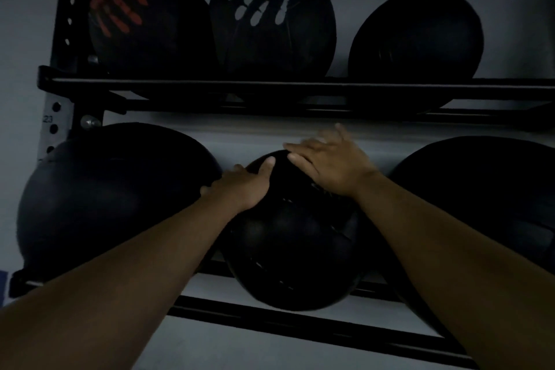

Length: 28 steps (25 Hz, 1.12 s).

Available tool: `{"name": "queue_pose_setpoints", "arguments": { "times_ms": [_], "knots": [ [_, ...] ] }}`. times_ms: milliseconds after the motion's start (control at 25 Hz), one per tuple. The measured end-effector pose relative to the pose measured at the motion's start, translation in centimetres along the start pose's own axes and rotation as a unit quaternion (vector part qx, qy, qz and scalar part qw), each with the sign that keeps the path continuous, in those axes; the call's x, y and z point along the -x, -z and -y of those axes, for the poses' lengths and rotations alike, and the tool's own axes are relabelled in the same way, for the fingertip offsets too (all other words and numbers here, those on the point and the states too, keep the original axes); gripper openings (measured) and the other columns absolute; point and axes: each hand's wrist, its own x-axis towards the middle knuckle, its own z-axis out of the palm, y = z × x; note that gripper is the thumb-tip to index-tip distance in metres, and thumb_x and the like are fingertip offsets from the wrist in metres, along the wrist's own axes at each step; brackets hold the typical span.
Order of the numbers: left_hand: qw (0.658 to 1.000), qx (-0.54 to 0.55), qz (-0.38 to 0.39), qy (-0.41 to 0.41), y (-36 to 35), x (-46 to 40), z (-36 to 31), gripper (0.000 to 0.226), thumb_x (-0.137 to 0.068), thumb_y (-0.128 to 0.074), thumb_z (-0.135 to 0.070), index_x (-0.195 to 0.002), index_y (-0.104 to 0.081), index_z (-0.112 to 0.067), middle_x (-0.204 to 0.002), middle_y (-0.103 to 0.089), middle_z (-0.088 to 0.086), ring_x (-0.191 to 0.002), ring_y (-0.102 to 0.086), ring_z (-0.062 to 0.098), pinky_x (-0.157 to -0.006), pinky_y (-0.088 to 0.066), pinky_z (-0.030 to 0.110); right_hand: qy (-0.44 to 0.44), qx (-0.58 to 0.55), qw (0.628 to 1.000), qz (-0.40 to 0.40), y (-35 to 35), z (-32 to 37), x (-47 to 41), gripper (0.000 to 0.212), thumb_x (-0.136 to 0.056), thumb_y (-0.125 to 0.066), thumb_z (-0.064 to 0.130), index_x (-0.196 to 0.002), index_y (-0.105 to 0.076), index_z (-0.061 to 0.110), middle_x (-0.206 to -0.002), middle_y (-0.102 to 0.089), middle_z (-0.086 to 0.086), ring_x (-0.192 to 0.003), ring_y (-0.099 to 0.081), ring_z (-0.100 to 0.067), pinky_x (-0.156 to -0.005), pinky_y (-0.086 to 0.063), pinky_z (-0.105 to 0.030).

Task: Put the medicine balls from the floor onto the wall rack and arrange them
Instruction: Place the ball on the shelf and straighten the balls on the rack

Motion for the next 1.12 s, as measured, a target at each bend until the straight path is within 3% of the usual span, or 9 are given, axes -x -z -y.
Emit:
{"name": "queue_pose_setpoints", "arguments": {
  "times_ms": [80, 160, 240, 320, 480, 600, 760, 960, 1120],
  "knots": [
    [0.989, 0.055, -0.002, -0.136, -1.1, 1.5, 1.2, 0.096, -0.08, -0.033, -0.093, -0.162, -0.015, -0.047, -0.175, -0.011, -0.005, -0.16, -0.013, 0.026, -0.127, -0.018, 0.056, -0.098, 0.023, 0.993, -0.058, -0.1, 0.5, 0.0, 0.076, -0.096, -0.01, 0.068, -0.153, -0.043, 0.03, -0.163, -0.038, -0.01, -0.143, -0.037, -0.04, -0.119, -0.022, -0.063],
    [0.97, 0.094, -0.007, -0.222, -2.4, 3.0, 2.8, 0.096, -0.07, -0.05, -0.094, -0.155, -0.02, -0.061, -0.174, -0.004, -0.015, -0.161, -0.004, 0.016, -0.129, -0.014, 0.055, -0.196, -0.107, 0.967, -0.126, -1.2, 1.6, 1.9, 0.064, -0.101, -0.029, 0.063, -0.145, -0.047, 0.021, -0.155, -0.041, -0.016, -0.134, -0.044, -0.043, -0.11, -0.036, -0.06],
    [0.965, 0.116, -0.044, -0.232, -3.1, 3.1, 3.5, 0.1, -0.061, -0.051, -0.099, -0.151, -0.027, -0.063, -0.173, -0.012, -0.015, -0.16, -0.011, 0.016, -0.129, -0.018, 0.055, -0.232, -0.315, 0.901, -0.191, -2.6, 3.1, 5.4, 0.049, -0.104, -0.04, 0.049, -0.144, -0.045, 0.022, -0.149, -0.042, -0.016, -0.133, -0.046, -0.04, -0.109, -0.041, -0.056],
    [0.963, 0.123, -0.072, -0.229, -3.3, 2.6, 3.5, 0.096, -0.063, -0.05, -0.098, -0.15, -0.032, -0.061, -0.169, -0.023, -0.013, -0.158, -0.02, 0.018, -0.127, -0.024, 0.053, -0.225, -0.383, 0.871, -0.212, -3.7, 5.5, 9.5, 0.054, -0.103, -0.035, 0.049, -0.153, -0.036, 0.029, -0.162, -0.03, -0.016, -0.147, -0.032, -0.037, -0.121, -0.03, -0.054],
    [0.96, 0.11, -0.112, -0.23, -3.5, 2.2, 3.0, 0.08, -0.074, -0.053, -0.086, -0.147, -0.038, -0.058, -0.157, -0.039, -0.013, -0.148, -0.036, 0.021, -0.122, -0.035, 0.051, -0.227, -0.366, 0.889, -0.155, -5.0, 8.3, 12.7, 0.068, -0.097, -0.012, 0.066, -0.162, -0.015, 0.043, -0.174, -0.002, -0.003, -0.16, 0.006, -0.022, -0.129, 0.001, -0.049],
    [0.976, 0.127, -0.104, -0.143, -3.1, 1.4, 1.4, 0.076, -0.071, -0.05, -0.093, -0.139, -0.044, -0.058, -0.151, -0.046, -0.004, -0.141, -0.046, 0.028, -0.116, -0.041, 0.053, -0.21, -0.328, 0.909, -0.145, -4.0, 4.8, 8.7, 0.066, -0.099, -0.015, 0.063, -0.159, -0.029, 0.04, -0.17, -0.024, -0.011, -0.157, -0.017, -0.03, -0.127, -0.014, -0.05],
    [0.993, 0.107, -0.047, 0.005, -1.7, 0.5, -0.8, 0.103, -0.064, -0.033, -0.102, -0.147, -0.042, -0.041, -0.152, -0.05, 0.009, -0.137, -0.05, 0.039, -0.113, -0.043, 0.055, -0.138, -0.353, 0.925, -0.01, -2.4, 0.6, 3.8, 0.051, -0.107, -0.025, 0.053, -0.155, -0.039, 0.04, -0.157, -0.042, -0.007, -0.147, -0.036, -0.029, -0.118, -0.03, -0.045],
    [0.976, 0.067, -0.109, -0.177, -3.4, 3.9, -0.4, 0.076, -0.084, -0.043, -0.084, -0.151, -0.036, -0.05, -0.165, -0.033, -0.008, -0.154, -0.025, 0.024, -0.123, -0.025, 0.06, -0.191, -0.402, 0.885, -0.14, -3.3, 2.6, 5.9, 0.05, -0.106, -0.029, 0.051, -0.147, -0.049, 0.031, -0.147, -0.053, -0.007, -0.137, -0.046, -0.031, -0.115, -0.037, -0.05],
    [0.975, 0.065, -0.12, -0.178, -3.3, 3.4, 0.0, 0.065, -0.088, -0.05, -0.078, -0.147, -0.04, -0.054, -0.157, -0.039, -0.015, -0.148, -0.033, 0.021, -0.119, -0.032, 0.059, -0.229, -0.384, 0.877, -0.178, -4.3, 7.0, 11.6, 0.063, -0.099, -0.02, 0.063, -0.158, -0.026, 0.041, -0.17, -0.022, 0.002, -0.158, -0.012, -0.022, -0.127, -0.012, -0.052]
  ]
}}
